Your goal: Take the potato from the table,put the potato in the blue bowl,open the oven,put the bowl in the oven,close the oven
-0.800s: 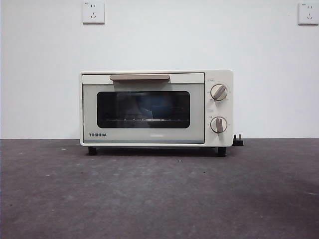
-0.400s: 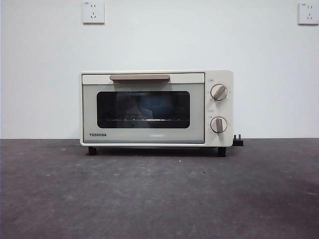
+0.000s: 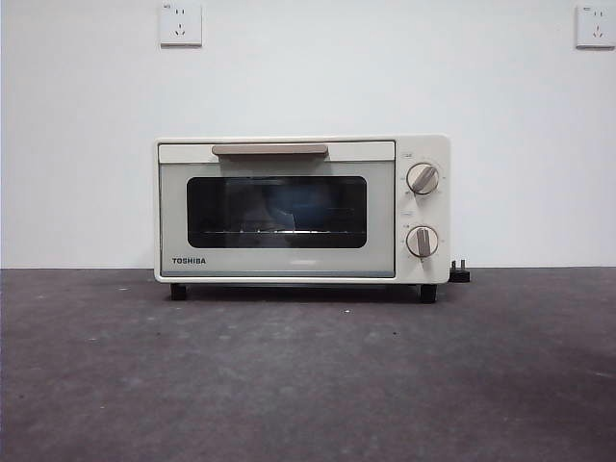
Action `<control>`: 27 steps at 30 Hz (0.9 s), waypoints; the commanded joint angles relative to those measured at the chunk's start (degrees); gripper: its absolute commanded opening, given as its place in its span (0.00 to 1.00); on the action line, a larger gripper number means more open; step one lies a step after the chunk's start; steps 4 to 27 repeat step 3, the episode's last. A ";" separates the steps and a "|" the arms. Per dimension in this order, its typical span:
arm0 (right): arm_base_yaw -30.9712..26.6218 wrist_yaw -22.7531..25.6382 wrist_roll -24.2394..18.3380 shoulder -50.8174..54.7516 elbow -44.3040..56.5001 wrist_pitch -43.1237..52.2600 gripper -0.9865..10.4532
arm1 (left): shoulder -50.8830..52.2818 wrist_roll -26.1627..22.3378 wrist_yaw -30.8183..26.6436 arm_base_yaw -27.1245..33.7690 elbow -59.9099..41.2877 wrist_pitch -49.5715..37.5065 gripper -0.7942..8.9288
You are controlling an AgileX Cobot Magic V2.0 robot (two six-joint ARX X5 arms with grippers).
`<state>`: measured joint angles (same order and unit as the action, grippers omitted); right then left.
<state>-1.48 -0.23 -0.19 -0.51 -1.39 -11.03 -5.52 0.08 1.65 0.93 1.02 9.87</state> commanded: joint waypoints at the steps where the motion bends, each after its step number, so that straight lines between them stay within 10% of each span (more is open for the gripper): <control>1: 0.02 0.09 0.59 0.02 0.59 0.37 0.09 | 0.00 0.39 0.04 0.17 -0.57 -0.33 0.08; 27: 0.02 0.09 0.59 0.00 0.59 0.35 0.09 | 0.00 0.39 0.04 0.17 -0.57 -0.31 0.08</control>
